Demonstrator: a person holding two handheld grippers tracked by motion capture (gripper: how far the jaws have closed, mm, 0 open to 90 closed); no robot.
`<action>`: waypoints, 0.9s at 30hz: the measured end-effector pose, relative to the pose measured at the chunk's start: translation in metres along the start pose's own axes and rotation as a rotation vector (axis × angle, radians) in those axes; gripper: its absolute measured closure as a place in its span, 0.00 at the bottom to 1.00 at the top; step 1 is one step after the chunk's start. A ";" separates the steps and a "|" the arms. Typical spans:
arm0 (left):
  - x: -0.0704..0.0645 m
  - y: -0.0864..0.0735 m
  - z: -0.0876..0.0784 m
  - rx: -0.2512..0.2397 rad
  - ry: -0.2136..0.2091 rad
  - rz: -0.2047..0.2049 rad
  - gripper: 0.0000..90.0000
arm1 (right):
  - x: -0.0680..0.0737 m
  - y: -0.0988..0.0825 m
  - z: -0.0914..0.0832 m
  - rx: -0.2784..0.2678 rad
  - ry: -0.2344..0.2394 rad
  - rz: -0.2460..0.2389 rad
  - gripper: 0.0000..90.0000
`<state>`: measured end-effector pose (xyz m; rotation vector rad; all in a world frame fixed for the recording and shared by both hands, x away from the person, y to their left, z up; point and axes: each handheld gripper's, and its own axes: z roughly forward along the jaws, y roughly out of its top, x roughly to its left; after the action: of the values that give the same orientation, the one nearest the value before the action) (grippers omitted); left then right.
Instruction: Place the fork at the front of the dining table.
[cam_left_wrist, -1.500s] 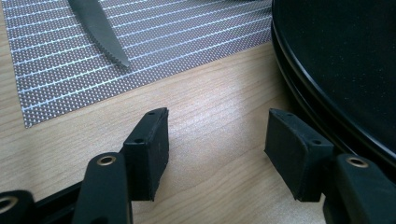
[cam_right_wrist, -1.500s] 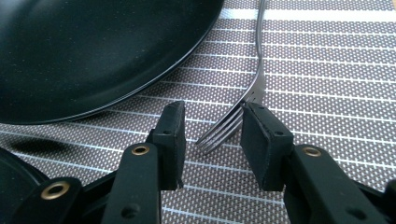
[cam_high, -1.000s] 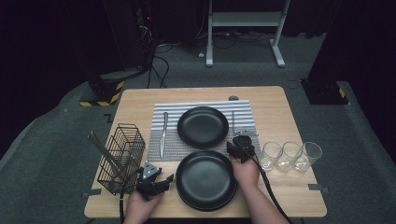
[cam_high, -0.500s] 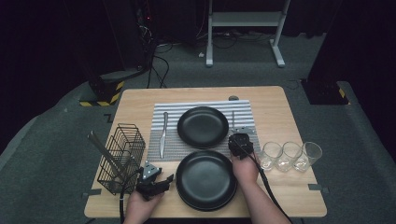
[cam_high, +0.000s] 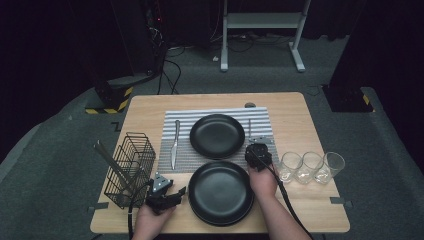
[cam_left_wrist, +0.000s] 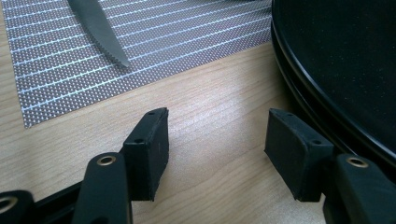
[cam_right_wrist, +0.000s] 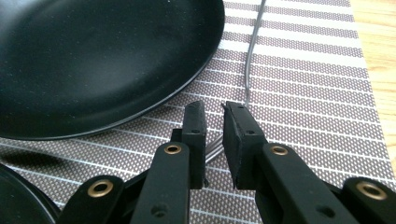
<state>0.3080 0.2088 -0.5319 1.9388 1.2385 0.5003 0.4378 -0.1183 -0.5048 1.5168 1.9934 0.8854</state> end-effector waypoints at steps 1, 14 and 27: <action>0.000 0.000 0.000 0.000 0.000 0.000 0.44 | -0.001 0.000 0.000 0.004 -0.002 0.002 0.87; 0.000 0.000 0.000 0.000 -0.001 0.000 0.44 | 0.004 0.006 0.001 0.006 0.029 -0.016 0.88; 0.000 0.000 0.000 0.001 -0.001 0.002 0.44 | 0.000 0.006 0.001 0.019 -0.003 -0.005 0.86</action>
<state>0.3078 0.2088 -0.5318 1.9415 1.2366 0.4998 0.4428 -0.1174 -0.5012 1.5223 2.0083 0.8636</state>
